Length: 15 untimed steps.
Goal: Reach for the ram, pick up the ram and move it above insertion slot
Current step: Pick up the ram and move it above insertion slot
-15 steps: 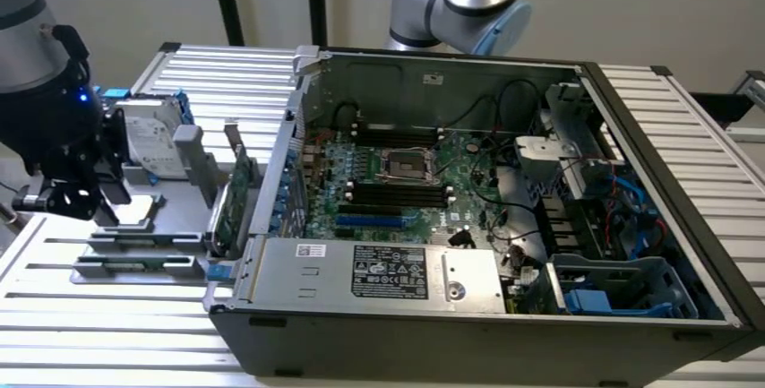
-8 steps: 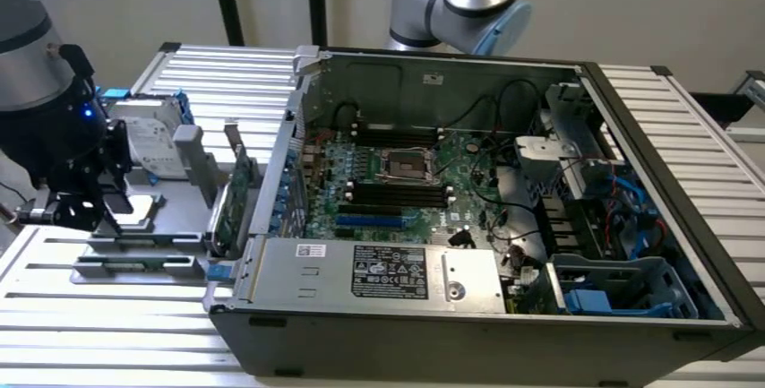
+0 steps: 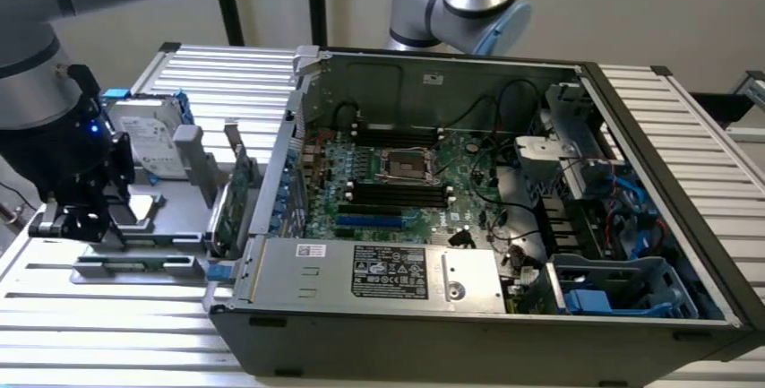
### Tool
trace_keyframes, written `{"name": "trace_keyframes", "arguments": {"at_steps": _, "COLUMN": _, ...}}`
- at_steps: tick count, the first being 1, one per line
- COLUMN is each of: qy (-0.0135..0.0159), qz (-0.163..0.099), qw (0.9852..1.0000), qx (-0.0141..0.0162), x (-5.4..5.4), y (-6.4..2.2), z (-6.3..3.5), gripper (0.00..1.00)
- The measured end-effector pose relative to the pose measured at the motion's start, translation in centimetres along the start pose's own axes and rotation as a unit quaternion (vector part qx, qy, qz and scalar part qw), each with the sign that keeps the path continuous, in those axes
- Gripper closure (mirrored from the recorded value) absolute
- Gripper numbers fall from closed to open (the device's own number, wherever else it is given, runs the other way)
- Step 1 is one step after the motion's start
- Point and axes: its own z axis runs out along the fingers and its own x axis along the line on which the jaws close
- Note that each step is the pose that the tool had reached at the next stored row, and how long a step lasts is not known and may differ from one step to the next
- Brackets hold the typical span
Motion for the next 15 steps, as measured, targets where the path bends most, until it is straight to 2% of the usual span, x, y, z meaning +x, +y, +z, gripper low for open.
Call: {"name": "trace_keyframes", "arguments": {"at_steps": 15, "qy": 0.0000, "qz": -0.004, "qw": 1.0000, "qx": 0.0000, "x": 0.3, "y": -0.06, "z": 2.73, "gripper": 0.64}}
